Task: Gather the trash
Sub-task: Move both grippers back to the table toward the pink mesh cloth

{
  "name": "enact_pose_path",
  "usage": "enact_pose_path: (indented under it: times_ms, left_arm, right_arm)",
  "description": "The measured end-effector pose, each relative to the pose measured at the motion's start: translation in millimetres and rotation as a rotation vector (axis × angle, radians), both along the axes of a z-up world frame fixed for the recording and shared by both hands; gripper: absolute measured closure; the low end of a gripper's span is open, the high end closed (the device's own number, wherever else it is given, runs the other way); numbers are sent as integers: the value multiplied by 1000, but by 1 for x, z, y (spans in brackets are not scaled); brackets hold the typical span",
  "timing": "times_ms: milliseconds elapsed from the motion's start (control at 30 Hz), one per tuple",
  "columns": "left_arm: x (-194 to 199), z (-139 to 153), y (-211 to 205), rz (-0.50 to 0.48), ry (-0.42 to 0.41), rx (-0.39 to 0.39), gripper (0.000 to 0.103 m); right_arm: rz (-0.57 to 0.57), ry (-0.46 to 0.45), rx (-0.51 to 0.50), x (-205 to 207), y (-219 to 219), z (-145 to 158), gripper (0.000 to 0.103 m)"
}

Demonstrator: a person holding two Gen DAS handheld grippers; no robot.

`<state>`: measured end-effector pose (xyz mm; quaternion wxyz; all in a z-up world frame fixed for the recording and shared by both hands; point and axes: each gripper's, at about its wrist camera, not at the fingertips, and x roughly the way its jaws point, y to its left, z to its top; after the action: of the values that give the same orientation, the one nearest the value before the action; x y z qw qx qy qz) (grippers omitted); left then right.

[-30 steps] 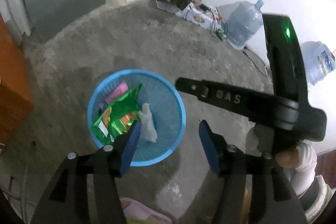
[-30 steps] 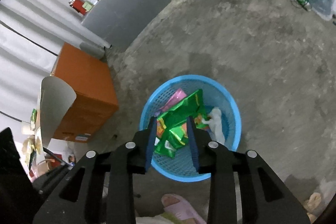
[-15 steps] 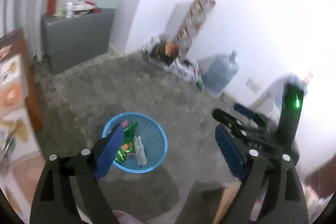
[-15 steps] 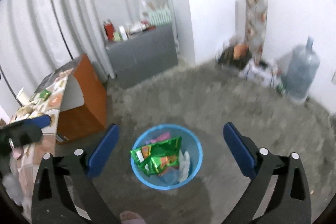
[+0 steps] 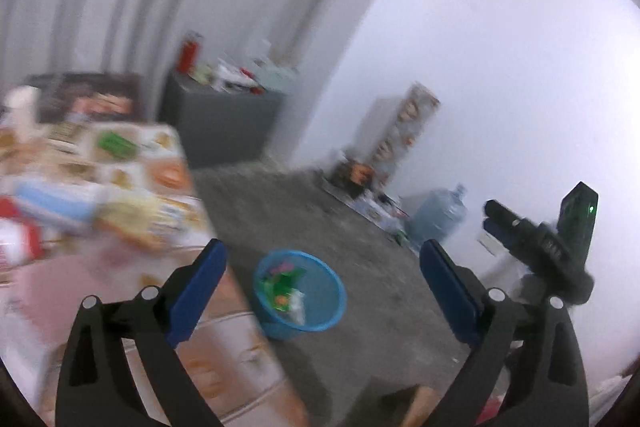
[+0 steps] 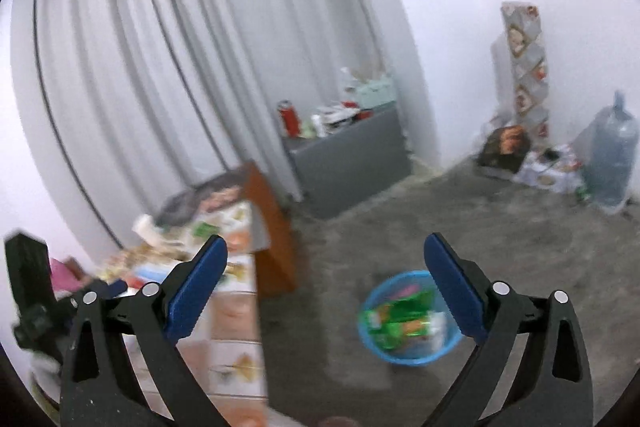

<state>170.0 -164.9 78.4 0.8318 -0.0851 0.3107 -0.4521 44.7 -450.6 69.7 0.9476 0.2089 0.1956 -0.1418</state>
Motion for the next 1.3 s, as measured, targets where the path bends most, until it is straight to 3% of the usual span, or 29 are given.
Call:
enact_pose_path:
  times_ms: [167, 233, 367, 500, 700, 867, 1033, 1300]
  left_arm:
    - [-6, 4, 88, 189, -35, 12, 8]
    - [-6, 1, 117, 247, -25, 21, 8]
    - [-1, -15, 155, 309, 41, 19, 8]
    - [14, -36, 163, 301, 144, -19, 12]
    - [49, -70, 159, 306, 295, -44, 22]
    - [79, -98, 153, 347, 377, 1, 32]
    - [93, -117, 155, 367, 454, 10, 45]
    - [98, -119, 158, 360, 462, 2, 63]
  right_arm:
    - [90, -21, 60, 23, 27, 7, 15]
    - [123, -13, 83, 32, 36, 7, 16]
    - [222, 16, 224, 59, 45, -2, 21]
    - [304, 84, 438, 97, 52, -27, 28]
    - [360, 254, 624, 161, 83, -74, 36]
    - [356, 388, 723, 219, 105, -116, 40]
    - [294, 479, 773, 251, 108, -148, 40]
    - [233, 530, 853, 276, 100, -177, 40]
